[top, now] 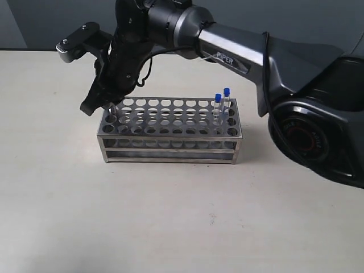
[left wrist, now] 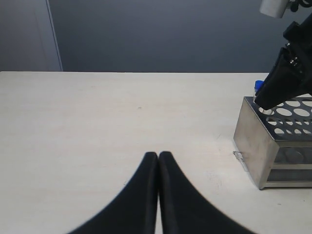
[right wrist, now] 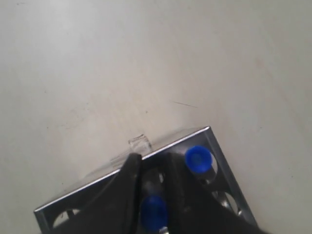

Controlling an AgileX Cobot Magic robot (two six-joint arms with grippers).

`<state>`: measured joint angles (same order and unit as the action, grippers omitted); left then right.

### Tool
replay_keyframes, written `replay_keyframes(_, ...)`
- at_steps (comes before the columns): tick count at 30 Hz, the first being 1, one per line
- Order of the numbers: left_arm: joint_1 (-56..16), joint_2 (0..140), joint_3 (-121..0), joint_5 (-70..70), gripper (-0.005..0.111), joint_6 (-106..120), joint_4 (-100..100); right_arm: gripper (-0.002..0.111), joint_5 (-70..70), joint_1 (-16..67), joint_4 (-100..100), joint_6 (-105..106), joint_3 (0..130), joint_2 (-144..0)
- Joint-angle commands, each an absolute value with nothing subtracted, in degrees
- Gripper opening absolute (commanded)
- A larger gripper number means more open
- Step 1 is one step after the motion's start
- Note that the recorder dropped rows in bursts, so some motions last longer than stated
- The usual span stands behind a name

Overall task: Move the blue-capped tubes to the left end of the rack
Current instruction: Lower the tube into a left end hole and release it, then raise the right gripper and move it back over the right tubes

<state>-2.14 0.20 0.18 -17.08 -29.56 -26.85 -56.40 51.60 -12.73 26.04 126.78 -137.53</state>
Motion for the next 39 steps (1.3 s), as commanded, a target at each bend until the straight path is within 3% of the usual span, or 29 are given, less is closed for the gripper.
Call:
replay_keyframes(1,-2.5,0.0,0.0,-16.7,0.001,-29.6,-26.6,-0.001,-57.6,51.5,-15.1,25.7,127.1,-138.1)
replay_keyframes(5,-2.5,0.0,0.0,-16.7,0.001,-29.6,-26.6,0.007,-58.3,51.5,-16.4,25.7,127.1,-138.2)
replay_keyframes(11,-2.5,0.0,0.0,-16.5,0.001,-29.6,-26.6,0.046,-60.0,51.5,-16.5,24.9,127.1,-138.2)
replay_keyframes(32,-2.5,0.0,0.0,-16.6,0.001,-29.6,-26.6,0.047,-65.3,51.5,-12.6,20.5,127.1,-131.2)
replay_keyframes(39,-2.5,0.0,0.0,-16.6,0.001,-29.6,-26.6,0.047,-68.9,51.3,3.0,11.2,127.1,-127.4)
